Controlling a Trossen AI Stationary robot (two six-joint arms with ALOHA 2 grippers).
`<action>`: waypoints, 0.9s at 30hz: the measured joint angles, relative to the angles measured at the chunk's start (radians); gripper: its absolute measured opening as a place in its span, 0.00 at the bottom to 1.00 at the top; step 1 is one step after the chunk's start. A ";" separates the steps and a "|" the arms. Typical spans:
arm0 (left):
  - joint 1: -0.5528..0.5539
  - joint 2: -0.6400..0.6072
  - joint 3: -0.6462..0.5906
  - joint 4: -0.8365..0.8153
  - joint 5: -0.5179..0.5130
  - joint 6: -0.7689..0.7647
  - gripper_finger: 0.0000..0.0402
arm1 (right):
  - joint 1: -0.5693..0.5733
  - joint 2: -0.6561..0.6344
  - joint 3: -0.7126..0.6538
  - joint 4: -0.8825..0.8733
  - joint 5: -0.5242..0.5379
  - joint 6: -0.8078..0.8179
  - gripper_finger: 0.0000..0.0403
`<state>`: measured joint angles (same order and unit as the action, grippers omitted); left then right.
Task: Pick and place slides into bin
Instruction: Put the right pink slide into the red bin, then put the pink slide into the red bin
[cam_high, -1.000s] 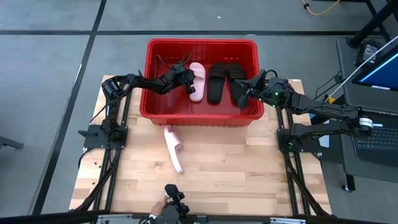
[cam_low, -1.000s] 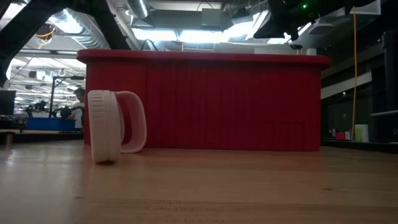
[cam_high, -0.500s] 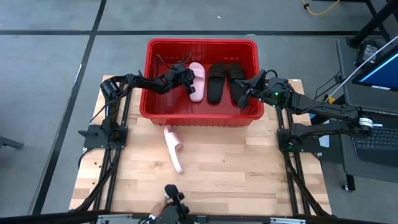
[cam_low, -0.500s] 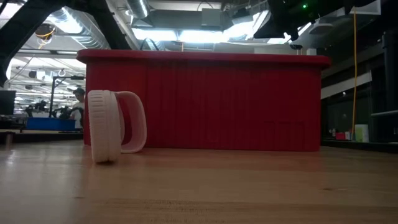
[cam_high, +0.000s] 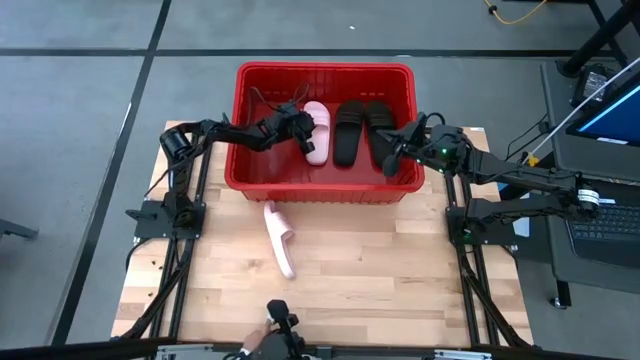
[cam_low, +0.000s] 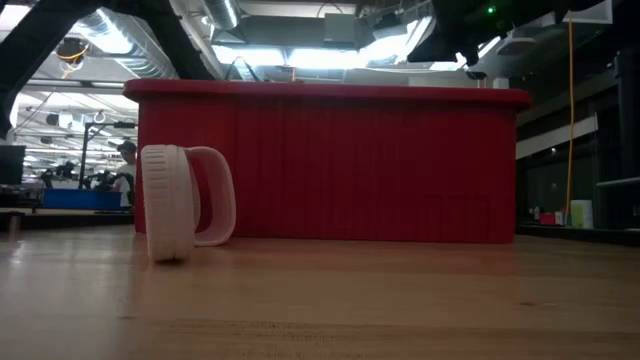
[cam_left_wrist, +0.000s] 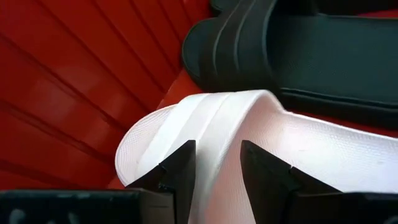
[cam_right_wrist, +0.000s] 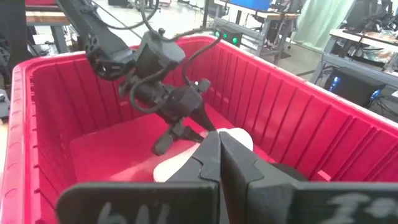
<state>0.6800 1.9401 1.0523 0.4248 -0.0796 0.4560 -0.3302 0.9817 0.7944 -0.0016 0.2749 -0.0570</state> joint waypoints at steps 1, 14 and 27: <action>0.000 -0.009 0.000 -0.005 0.000 0.001 0.30 | 0.000 0.000 0.000 -0.005 0.000 0.000 0.01; -0.015 -0.151 0.000 -0.165 0.005 -0.006 0.30 | 0.000 0.000 0.000 -0.021 0.000 0.000 0.01; -0.150 -0.498 -0.001 -0.424 0.003 -0.075 0.29 | 0.001 0.000 0.000 -0.020 -0.114 -0.014 0.01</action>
<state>0.5302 1.4425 1.0515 0.0006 -0.0761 0.3808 -0.3291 0.9817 0.7944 -0.0212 0.1612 -0.0714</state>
